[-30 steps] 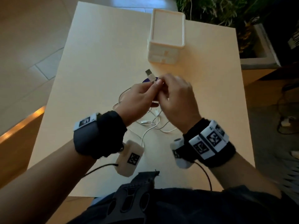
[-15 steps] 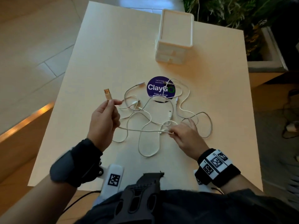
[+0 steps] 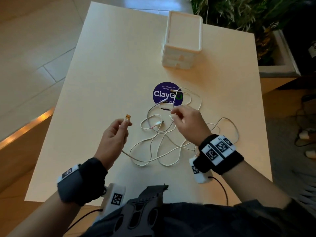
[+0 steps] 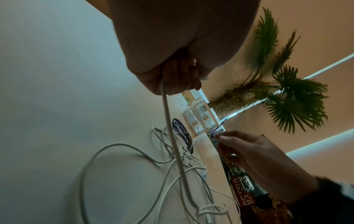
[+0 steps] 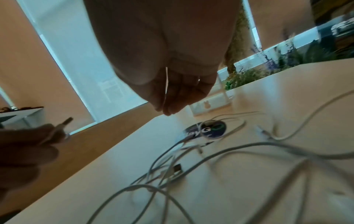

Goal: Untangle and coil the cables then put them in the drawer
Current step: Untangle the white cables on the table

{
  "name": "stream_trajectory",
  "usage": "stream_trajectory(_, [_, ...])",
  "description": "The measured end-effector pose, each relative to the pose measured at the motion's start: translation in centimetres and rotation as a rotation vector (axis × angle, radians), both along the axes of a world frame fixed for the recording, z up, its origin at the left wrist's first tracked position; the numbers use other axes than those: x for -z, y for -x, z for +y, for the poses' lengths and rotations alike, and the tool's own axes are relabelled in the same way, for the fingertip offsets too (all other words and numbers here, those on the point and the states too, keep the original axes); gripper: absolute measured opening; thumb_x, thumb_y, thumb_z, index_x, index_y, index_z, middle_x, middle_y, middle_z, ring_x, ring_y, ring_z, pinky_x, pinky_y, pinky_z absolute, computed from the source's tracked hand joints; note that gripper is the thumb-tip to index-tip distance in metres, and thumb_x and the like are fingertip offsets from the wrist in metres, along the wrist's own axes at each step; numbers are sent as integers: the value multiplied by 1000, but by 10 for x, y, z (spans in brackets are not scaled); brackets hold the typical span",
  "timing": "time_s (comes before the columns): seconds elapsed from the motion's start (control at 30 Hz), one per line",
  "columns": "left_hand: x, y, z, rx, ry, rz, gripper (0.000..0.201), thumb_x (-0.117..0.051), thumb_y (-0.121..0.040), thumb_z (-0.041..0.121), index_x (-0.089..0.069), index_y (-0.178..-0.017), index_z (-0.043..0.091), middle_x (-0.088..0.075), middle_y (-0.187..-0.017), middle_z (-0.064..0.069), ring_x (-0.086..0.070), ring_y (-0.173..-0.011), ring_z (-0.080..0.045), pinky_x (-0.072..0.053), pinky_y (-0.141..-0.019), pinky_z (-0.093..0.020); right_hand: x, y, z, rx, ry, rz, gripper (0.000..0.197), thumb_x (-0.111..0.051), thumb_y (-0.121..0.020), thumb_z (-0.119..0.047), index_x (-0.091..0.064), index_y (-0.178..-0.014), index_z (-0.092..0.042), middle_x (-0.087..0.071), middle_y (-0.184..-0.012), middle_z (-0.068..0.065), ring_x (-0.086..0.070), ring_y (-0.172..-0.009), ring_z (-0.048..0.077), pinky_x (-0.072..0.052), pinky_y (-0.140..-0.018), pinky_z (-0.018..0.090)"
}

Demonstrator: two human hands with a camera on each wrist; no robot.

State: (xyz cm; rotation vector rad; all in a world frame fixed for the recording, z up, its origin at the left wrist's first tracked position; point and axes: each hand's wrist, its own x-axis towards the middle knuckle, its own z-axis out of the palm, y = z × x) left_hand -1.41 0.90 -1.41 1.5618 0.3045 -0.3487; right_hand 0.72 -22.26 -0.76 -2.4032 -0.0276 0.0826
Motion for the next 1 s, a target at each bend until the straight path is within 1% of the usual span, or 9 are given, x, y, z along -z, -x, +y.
stream_trajectory(0.07, [1, 0, -6, 33, -3, -3, 23, -42, -99, 23, -59, -83, 20, -36, -52, 10, -27, -44, -3, -24, -41, -14, 6, -14, 19, -72, 60, 48, 15, -53, -88, -12, -66, -96, -10, -66, -96, 6, -58, -88, 19, -48, -86, 42])
stream_trajectory(0.27, [1, -2, -5, 67, -33, 4, 23, -43, -99, 27, -61, -87, 20, -34, -57, 5, -27, -47, -6, -26, -43, -14, 41, -29, 51, -344, 576, 225, 24, -56, -87, -27, -62, -109, -18, -51, -118, 8, -44, -113, 28, -38, -91, 40])
stream_trajectory(0.4, [2, -5, 1, 46, -35, 23, 22, -43, -99, 28, -60, -88, 19, -37, -60, 4, -30, -49, -6, -28, -45, -14, 42, -34, 49, -348, 491, 172, 18, -59, -87, -32, -68, -97, -20, -50, -110, 5, -42, -111, 26, -36, -86, 37])
stream_trajectory(0.5, [4, -8, 2, 53, -48, 37, 22, -43, -99, 27, -60, -89, 17, -41, -64, 2, -33, -51, -5, -30, -46, -12, 38, -35, 44, -280, 347, 245, 22, -61, -84, -37, -66, -100, -23, -49, -114, 2, -39, -113, 22, -35, -92, 39])
stream_trajectory(0.67, [8, -14, -4, 86, -72, 46, 23, -42, -99, 28, -59, -90, 16, -40, -64, 1, -32, -49, -4, -30, -45, -12, 38, -48, 47, -197, 346, 78, 19, -49, -90, -17, -62, -104, -12, -57, -111, 7, -48, -103, 28, -42, -88, 45])
stream_trajectory(0.77, [8, -16, -7, 83, -69, 45, 22, -42, -99, 27, -59, -91, 15, -39, -65, -1, -32, -48, -3, -29, -45, -13, 45, -59, 53, -237, 472, 238, 25, -51, -92, -22, -55, -112, -7, -55, -117, 11, -48, -110, 29, -42, -92, 42])
stream_trajectory(0.83, [7, -19, -9, 73, -72, 42, 22, -41, -100, 26, -58, -90, 16, -39, -65, -2, -32, -48, -3, -28, -44, -13, 50, -61, 56, -226, 471, 342, 21, -51, -92, -15, -54, -110, -5, -56, -116, 13, -54, -108, 31, -45, -85, 40])
stream_trajectory(0.93, [4, -26, -13, 71, -29, 65, 23, -41, -100, 25, -56, -87, 16, -42, -63, -1, -33, -46, -3, -28, -44, -12, 48, -62, 56, -189, 407, 430, 16, -47, -89, -6, -61, -94, -2, -63, -93, 12, -63, -92, 33, -48, -71, 35])
stream_trajectory(1.0, [0, -30, -18, 91, 58, 115, 23, -41, -99, 27, -56, -85, 16, -47, -59, 3, -36, -47, -6, -28, -44, -14, 35, -64, 51, -98, 269, 428, 16, -48, -87, -10, -62, -87, -2, -66, -87, 12, -63, -84, 29, -51, -70, 35])
